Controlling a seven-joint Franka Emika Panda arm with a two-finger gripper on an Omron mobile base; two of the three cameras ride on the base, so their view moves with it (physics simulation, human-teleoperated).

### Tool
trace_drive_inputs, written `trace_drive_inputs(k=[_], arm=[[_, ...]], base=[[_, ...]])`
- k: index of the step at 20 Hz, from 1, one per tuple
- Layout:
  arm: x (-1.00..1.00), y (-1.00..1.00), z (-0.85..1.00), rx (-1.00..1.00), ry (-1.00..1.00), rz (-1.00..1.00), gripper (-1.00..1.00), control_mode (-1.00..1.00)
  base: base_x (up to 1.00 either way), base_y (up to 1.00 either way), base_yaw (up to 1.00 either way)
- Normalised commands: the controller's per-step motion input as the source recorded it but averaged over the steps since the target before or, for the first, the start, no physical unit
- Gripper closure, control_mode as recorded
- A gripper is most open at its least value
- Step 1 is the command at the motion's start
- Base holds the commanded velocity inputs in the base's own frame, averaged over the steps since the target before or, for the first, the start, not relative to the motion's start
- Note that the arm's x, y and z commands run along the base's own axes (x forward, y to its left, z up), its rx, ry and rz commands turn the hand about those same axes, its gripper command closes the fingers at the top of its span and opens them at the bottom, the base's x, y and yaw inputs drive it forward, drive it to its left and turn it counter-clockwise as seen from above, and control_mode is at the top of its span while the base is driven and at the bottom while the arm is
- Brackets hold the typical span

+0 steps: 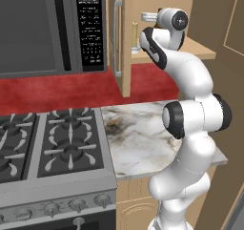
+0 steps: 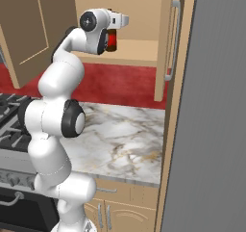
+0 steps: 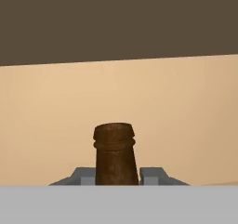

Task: Get the candle and the beer from the cabinet and move them to the dining counter.

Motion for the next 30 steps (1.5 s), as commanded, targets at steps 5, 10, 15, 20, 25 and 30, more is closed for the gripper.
trace_drive_inputs(k=[5,10,15,20,25,30], arm=[[-0.29,0.03,0.00,0.00,0.00,0.00,1.00,-1.00],[-0.71,0.16,0.00,0.00,0.00,0.00,1.00,-1.00],[-0.97,0.11,0.00,0.00,-0.01,0.00,1.00,-1.00],[-1.00,0.07,0.00,0.00,0.00,0.00,1.00,-1.00],[-1.00,0.07,0.00,-0.01,0.00,0.00,1.00,-1.00],[-1.00,0.10,0.00,0.00,0.00,0.00,1.00,-1.00]], base=[[0.00,0.00,0.00],[0.00,0.00,0.00],[0.00,0.00,0.00],[0.00,0.00,0.00],[0.00,0.00,0.00],[0.00,0.00,0.00]])
